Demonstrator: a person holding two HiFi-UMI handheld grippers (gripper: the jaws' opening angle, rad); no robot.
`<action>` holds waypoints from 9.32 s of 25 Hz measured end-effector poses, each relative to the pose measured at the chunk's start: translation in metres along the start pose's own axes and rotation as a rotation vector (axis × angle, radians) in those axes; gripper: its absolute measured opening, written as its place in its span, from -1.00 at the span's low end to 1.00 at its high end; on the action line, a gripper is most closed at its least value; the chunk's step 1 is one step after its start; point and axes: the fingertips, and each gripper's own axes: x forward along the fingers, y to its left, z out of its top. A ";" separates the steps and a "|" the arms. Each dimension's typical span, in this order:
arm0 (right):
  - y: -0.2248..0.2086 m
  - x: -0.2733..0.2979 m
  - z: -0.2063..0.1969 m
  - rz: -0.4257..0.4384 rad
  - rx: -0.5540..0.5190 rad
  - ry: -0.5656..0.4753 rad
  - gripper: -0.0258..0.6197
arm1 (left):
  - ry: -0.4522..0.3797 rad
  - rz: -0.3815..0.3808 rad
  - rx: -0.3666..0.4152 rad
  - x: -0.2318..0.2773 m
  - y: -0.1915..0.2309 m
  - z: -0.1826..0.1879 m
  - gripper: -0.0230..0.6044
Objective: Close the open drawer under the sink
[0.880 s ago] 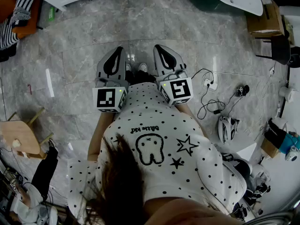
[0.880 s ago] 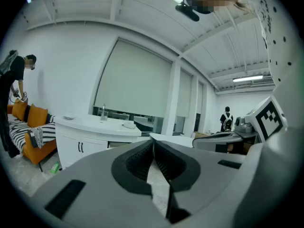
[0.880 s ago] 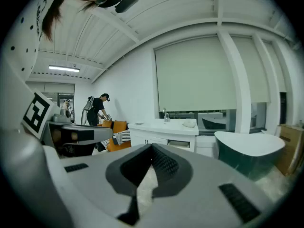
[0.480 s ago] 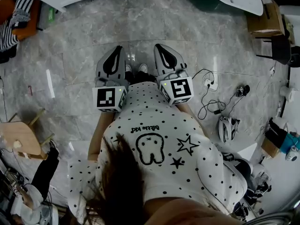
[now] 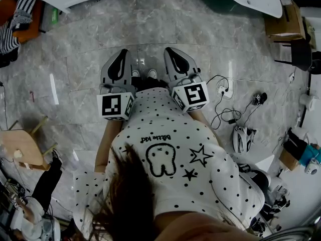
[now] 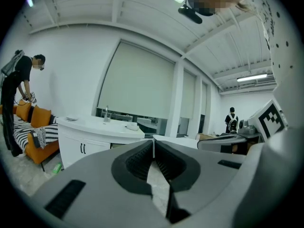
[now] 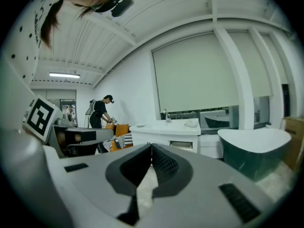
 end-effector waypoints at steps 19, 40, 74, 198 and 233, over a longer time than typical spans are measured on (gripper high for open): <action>-0.030 0.047 -0.016 0.012 0.034 0.092 -0.88 | 0.006 -0.004 -0.011 0.065 0.031 0.005 -0.87; -0.024 0.206 0.023 -0.039 0.046 0.088 -0.88 | 0.024 -0.065 -0.025 0.153 0.158 0.035 -0.87; -0.131 0.289 0.066 0.031 -0.004 0.066 -0.88 | -0.013 0.048 -0.077 0.259 0.161 0.059 -0.87; -0.378 0.507 0.151 0.026 -0.044 0.014 -0.88 | -0.153 0.220 -0.107 0.551 0.262 0.144 -0.88; -0.386 0.494 0.142 0.030 -0.047 0.008 -0.88 | 0.048 0.216 0.011 0.552 0.244 0.091 -0.90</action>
